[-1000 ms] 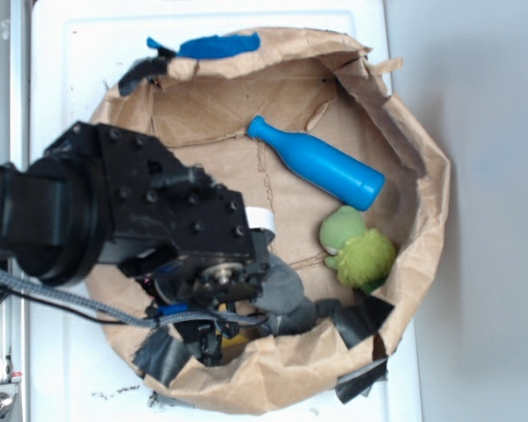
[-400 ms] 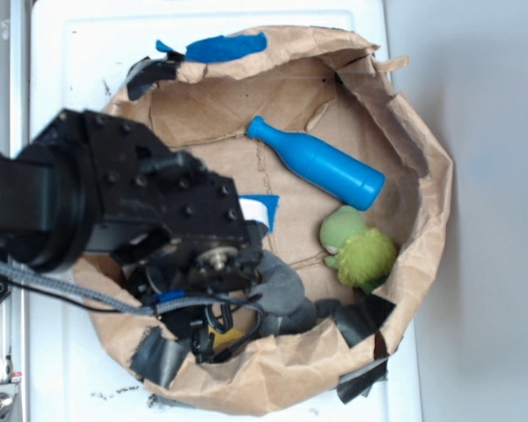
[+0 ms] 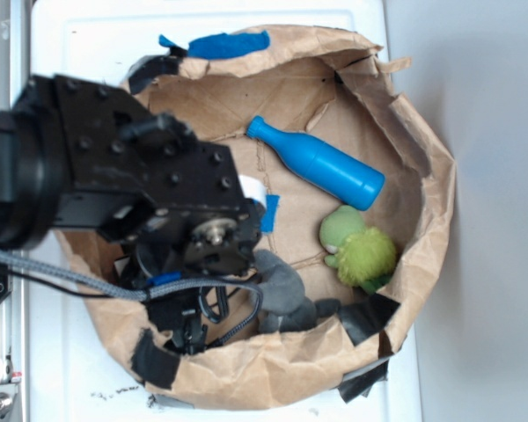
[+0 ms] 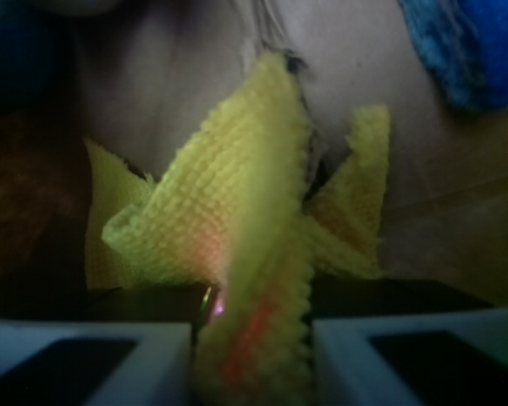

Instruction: Grab the yellow cloth.

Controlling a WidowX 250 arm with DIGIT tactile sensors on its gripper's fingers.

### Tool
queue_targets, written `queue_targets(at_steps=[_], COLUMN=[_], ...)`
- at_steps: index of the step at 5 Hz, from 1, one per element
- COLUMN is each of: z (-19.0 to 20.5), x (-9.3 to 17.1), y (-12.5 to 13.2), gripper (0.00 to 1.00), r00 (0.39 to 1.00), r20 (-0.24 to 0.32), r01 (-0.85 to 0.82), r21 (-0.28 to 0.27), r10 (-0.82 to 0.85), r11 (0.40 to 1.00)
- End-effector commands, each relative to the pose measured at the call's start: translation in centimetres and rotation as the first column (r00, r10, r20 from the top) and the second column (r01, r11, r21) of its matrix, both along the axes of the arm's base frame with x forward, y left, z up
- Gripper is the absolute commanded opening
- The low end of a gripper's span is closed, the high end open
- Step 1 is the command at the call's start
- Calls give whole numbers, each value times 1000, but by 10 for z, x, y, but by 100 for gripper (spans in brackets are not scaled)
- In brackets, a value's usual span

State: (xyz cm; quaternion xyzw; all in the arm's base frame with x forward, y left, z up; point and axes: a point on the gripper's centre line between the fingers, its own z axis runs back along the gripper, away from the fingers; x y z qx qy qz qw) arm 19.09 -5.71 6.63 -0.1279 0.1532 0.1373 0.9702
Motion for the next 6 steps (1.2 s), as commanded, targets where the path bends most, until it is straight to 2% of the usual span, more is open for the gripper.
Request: queue_targets(at_steps=[1,2,3,4,5,6], z=[79,105,121,123,120,117], x=[49,61,69,74,76,79], y=[45,56,64,74,69,68], gripper=[0,0,0,0,0,0], r00=[951,901,865,874,891,902], r20=[283,394,475,457,426,407], r01=[-160,-277,-304,-287,-249,-240], r21=[105,204,239,215,168,197], r10=[125,180,162,163,157,144], r11=[981,939,922,934,954,951])
